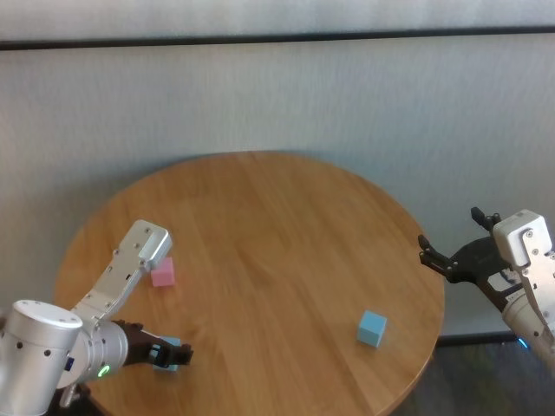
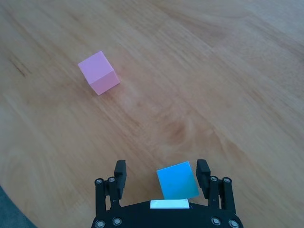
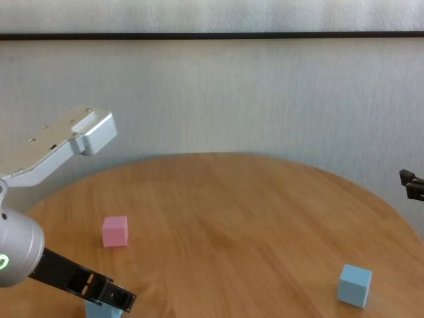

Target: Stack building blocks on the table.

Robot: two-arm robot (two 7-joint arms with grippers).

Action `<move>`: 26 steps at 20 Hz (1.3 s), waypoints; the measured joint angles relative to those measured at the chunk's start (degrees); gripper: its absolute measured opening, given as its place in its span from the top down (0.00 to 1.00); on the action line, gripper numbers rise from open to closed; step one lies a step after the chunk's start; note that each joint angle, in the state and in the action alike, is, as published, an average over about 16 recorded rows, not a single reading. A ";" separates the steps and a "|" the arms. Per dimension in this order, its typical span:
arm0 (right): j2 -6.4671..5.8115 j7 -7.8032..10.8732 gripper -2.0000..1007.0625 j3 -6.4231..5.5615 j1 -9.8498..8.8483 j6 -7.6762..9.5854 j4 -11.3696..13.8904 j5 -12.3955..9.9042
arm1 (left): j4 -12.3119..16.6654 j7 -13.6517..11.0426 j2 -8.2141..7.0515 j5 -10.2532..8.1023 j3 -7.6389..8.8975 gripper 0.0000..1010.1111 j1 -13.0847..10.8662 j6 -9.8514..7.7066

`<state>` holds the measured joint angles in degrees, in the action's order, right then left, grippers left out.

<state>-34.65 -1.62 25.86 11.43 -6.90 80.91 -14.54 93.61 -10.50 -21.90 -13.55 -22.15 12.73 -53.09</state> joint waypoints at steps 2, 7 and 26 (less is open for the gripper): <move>0.00 0.00 0.00 0.00 0.00 0.00 0.00 0.00 | 0.06 0.02 -0.04 0.06 0.00 0.10 -0.03 0.04; 0.00 0.00 0.00 0.00 0.00 0.00 0.00 0.00 | 0.18 0.10 -0.09 0.13 0.00 0.22 -0.09 0.09; 0.00 0.00 0.00 0.00 0.00 0.00 0.00 0.00 | 0.92 -1.11 -0.88 0.95 -0.35 0.60 -0.69 2.78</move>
<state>-34.65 -1.62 25.86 11.43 -6.90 80.91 -14.54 94.53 -11.61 -22.77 -12.59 -22.50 12.04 -50.31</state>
